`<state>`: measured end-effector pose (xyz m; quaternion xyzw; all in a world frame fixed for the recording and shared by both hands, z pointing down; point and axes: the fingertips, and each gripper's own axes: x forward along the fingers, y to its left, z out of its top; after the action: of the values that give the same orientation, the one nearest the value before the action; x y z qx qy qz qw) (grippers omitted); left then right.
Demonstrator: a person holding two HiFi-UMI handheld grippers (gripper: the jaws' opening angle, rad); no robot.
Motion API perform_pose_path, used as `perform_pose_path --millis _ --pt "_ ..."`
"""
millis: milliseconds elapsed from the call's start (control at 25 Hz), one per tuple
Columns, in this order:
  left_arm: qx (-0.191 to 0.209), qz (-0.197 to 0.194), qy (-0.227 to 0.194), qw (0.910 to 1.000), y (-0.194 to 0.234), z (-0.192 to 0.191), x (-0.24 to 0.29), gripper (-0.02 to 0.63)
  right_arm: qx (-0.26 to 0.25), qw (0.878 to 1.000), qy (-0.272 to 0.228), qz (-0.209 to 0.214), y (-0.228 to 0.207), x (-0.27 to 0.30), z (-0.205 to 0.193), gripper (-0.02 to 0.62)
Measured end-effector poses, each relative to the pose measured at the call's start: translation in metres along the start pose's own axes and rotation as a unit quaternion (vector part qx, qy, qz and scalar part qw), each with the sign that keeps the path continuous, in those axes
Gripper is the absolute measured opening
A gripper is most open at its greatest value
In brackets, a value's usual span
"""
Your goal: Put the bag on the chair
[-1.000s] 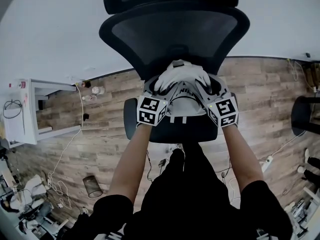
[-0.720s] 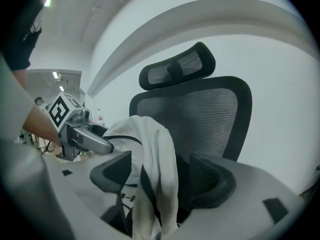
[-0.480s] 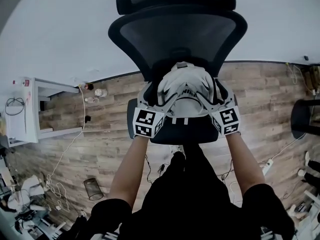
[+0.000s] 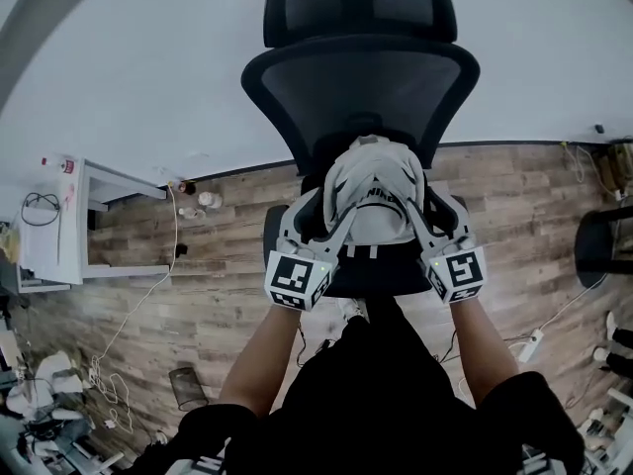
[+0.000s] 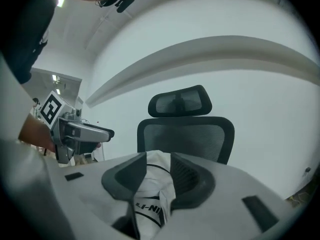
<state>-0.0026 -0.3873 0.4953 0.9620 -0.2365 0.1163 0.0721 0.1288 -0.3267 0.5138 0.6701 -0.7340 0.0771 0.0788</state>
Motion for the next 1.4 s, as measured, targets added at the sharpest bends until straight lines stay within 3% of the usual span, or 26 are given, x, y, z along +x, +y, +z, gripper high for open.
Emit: perform_pose_path --millis 120,160,240,600,760,1400 --pt "-0.002 0.009 -0.007 0.9999 -0.002 0.006 -0.014 0.139 -0.011 1.0 -0.012 -0.01 0.007 -0.012 0.015 0.058" --pt "-0.002 0.013 -0.009 0.9999 -0.004 0.008 -0.018 0.072 -0.012 1.0 -0.014 -0.01 0.009 -0.017 0.019 0.039" --pt "-0.007 0.008 -0.014 0.9998 -0.012 0.01 -0.025 0.024 -0.011 1.0 -0.013 -0.005 0.015 -0.027 0.024 0.021" --pt "0.006 -0.008 -0.019 0.9998 -0.032 0.019 -0.054 0.023 -0.03 0.999 -0.013 0.02 0.054 -0.058 0.038 0.02" --pt "0.01 -0.01 -0.016 0.9998 -0.034 0.015 -0.061 0.024 -0.057 0.998 -0.017 0.013 0.061 -0.062 0.042 0.02" --pt "0.01 -0.022 -0.026 0.9994 -0.05 0.014 -0.071 0.024 -0.065 0.998 -0.007 -0.011 0.072 -0.072 0.041 0.02"
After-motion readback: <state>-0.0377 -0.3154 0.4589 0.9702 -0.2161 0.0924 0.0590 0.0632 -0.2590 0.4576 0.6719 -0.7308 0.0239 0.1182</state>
